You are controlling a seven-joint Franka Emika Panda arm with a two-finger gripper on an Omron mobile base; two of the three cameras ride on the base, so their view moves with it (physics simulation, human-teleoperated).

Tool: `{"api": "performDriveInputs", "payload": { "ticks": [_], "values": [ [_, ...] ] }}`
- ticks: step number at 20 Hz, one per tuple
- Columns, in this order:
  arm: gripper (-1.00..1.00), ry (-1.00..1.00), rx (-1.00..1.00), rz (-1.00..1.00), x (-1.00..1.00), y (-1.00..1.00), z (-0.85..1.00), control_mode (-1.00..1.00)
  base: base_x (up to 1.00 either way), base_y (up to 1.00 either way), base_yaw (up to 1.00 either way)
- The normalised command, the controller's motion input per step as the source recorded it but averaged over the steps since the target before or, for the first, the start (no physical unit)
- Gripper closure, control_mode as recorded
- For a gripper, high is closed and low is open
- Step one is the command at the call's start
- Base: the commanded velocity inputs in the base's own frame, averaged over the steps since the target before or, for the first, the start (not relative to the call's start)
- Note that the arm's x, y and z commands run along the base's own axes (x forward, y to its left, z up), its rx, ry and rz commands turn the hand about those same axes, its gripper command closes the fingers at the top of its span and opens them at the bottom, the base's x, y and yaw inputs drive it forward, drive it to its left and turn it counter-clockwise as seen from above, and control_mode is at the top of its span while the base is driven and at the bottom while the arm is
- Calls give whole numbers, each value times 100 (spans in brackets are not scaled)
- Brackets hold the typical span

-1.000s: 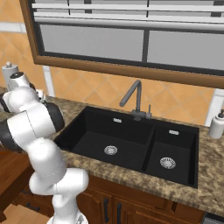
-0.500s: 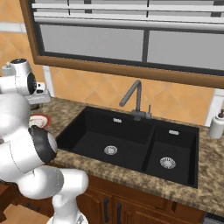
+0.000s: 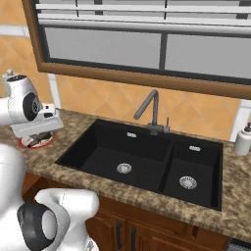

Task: Pick up the knife from the drawer and place it on the cutting board. Then place the meat from the plate to the cutting board.

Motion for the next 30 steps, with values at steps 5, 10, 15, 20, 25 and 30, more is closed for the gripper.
{"api": "performDriveInputs", "payload": {
  "ticks": [5,10,15,20,25,30],
  "values": [
    [100,0,12,-1,-45,-81,4,-100,0,0,0],
    [100,0,6,0,-26,-29,0,-100,0,0,0],
    [100,0,1,0,-7,-2,0,100,-46,-4,-5],
    [100,0,0,0,0,0,0,100,-61,-7,-15],
    [100,0,0,0,0,0,0,100,0,-74,-19],
    [100,0,0,0,0,0,0,100,-19,-100,-13]
  ]
}}
